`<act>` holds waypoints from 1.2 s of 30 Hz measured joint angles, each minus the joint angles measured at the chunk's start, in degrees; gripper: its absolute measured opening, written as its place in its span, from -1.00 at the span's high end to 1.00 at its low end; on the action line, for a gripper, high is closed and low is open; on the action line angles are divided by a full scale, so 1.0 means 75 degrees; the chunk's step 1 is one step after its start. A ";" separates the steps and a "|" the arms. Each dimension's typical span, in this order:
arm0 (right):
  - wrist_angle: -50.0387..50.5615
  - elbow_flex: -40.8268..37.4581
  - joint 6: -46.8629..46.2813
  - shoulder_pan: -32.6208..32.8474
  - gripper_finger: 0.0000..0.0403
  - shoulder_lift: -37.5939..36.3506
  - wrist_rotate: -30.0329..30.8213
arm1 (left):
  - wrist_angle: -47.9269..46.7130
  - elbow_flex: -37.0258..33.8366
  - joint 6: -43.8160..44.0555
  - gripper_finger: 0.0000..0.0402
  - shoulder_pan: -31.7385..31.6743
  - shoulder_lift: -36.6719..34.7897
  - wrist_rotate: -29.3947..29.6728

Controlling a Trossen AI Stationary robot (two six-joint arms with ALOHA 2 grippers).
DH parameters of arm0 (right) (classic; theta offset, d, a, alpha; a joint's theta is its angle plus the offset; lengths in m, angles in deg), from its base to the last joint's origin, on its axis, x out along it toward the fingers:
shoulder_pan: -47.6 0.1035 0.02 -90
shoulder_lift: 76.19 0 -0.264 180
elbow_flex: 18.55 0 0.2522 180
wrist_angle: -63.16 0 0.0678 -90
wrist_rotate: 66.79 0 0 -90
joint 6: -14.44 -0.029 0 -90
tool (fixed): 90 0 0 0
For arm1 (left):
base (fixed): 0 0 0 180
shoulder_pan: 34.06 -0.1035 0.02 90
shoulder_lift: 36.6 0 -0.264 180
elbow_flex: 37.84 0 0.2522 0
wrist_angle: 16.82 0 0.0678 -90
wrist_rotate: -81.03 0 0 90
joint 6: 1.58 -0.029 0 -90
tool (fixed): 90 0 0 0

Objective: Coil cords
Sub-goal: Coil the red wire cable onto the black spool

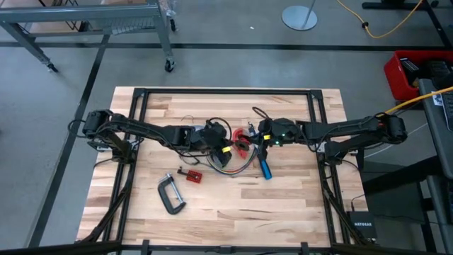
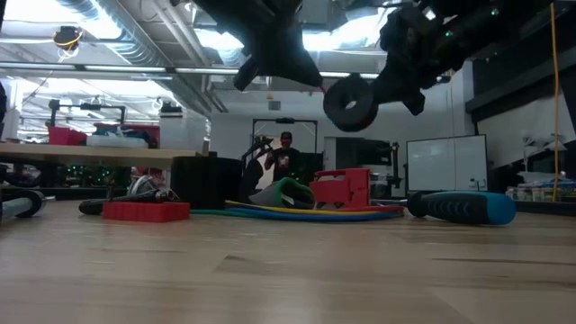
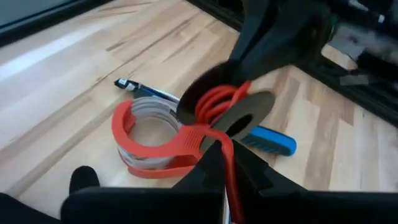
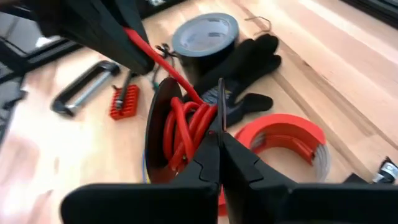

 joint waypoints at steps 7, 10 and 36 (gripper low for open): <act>-0.0444 0.0000 -0.0008 0.0000 0.99 0.0477 0.0455 | 0.0281 0.0000 0.0335 1.00 -0.0090 0.0003 -0.0152; -0.1086 -0.0003 -0.0008 0.0000 0.99 0.0687 0.0449 | 0.0538 0.0000 0.0353 1.00 -0.0083 0.0003 -0.0177; -0.4067 0.0388 -0.0192 -0.0015 0.99 0.1396 0.1670 | 0.1059 0.0006 0.0057 1.00 -0.0060 0.0006 -0.0110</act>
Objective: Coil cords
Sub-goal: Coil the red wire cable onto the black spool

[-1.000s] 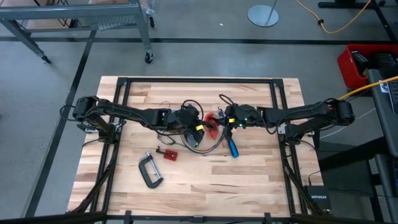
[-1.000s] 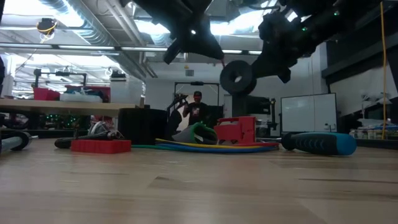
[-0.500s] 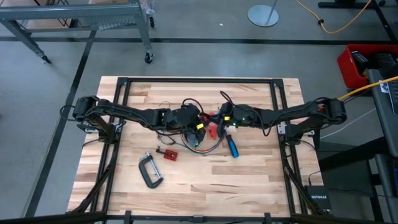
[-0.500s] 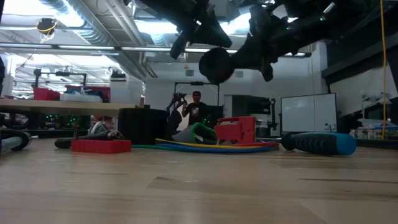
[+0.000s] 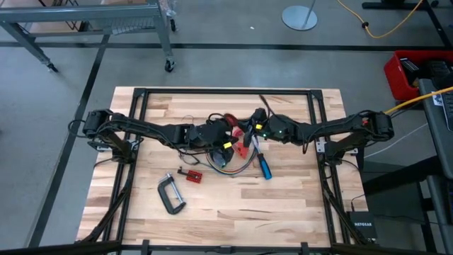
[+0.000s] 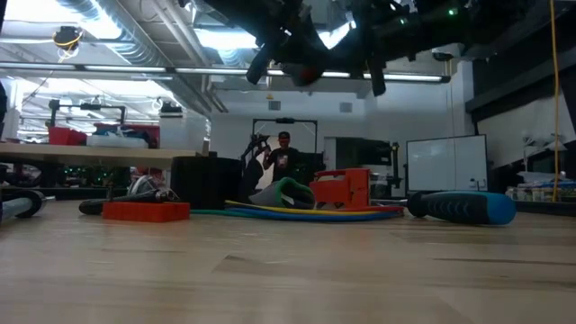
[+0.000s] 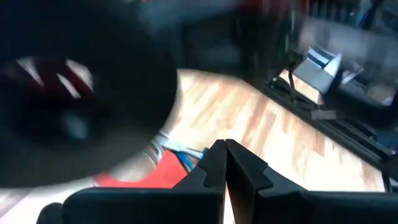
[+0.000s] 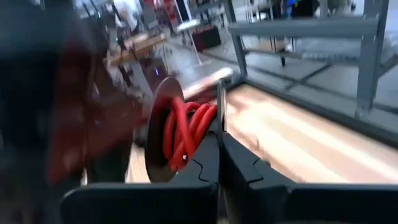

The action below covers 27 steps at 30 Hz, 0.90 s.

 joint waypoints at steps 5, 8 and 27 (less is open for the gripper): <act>0.0026 0.0273 0.0234 0.0000 0.99 -0.0005 -0.0020 | -0.0013 -0.0003 -0.0025 1.00 0.0020 0.0000 0.0016; -0.0007 0.0443 0.0430 0.0003 0.99 -0.0010 -0.0026 | -0.0076 -0.0003 -0.0110 1.00 0.0058 0.0000 0.0043; 0.0249 0.0533 0.1005 0.0003 0.99 -0.0112 -0.0189 | -0.2268 -0.0003 -0.0236 1.00 0.0945 0.0003 0.0790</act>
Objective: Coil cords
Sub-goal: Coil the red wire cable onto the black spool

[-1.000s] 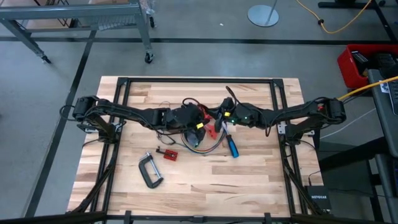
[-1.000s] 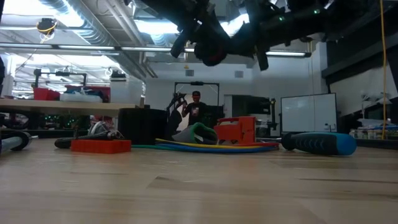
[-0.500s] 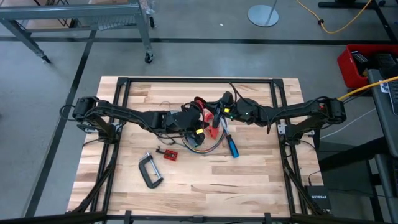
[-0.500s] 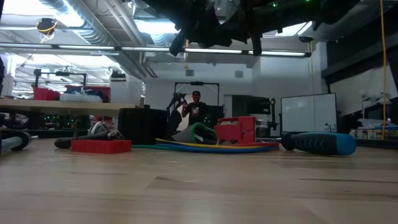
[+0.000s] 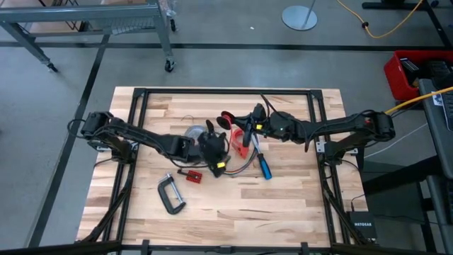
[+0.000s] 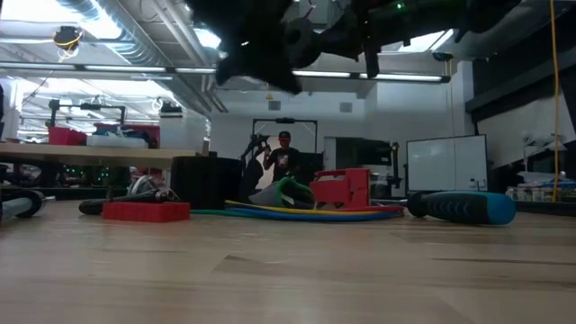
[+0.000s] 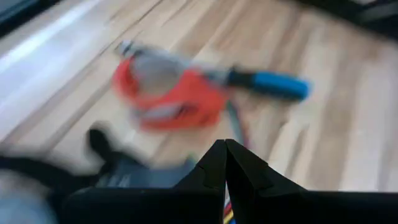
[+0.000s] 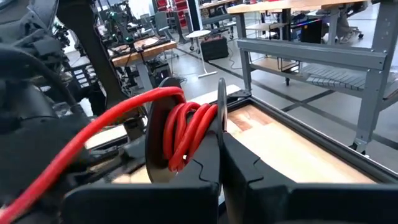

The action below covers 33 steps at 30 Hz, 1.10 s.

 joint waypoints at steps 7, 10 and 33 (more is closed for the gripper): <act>0.0347 0.0000 0.0128 0.0000 0.99 -0.0248 -0.0081 | -0.3031 -0.0003 0.2058 1.00 0.0682 -0.0622 0.2391; 0.0319 0.0000 0.0171 0.0001 0.99 -0.0304 -0.0305 | -0.4182 -0.0003 0.3150 1.00 0.1088 -0.1146 0.3777; 0.0252 0.0000 0.0405 0.0003 0.99 -0.0307 -0.0829 | -0.4984 -0.0536 0.6460 0.65 0.1969 -0.2092 0.4665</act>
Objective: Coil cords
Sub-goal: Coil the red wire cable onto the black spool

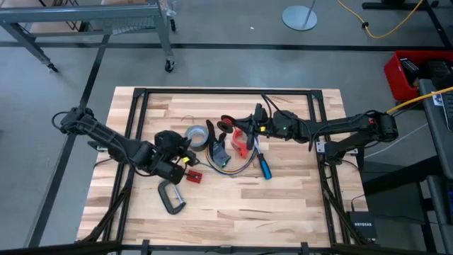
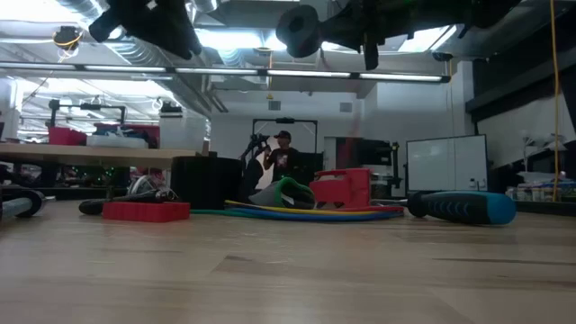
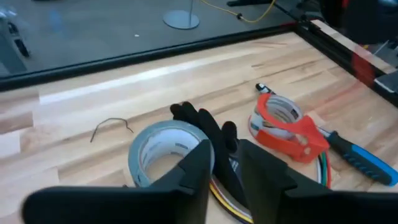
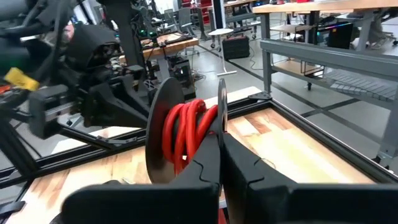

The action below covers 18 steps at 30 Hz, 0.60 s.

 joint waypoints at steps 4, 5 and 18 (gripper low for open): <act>0.0000 -0.0002 0.0000 0.0000 0.99 0.0000 -0.0147 | 0.0036 0.0000 -0.0276 0.44 -0.0150 -0.0003 -0.0010; 0.0000 -0.0003 0.0000 0.0000 0.99 0.0000 -0.0148 | 0.0080 0.0000 -0.0378 0.40 -0.0176 -0.0003 -0.0020; -0.1286 -0.0003 0.0000 0.0000 0.99 -0.0070 -0.0755 | 0.2951 0.0003 -0.3039 0.44 -0.0189 0.0554 -0.0010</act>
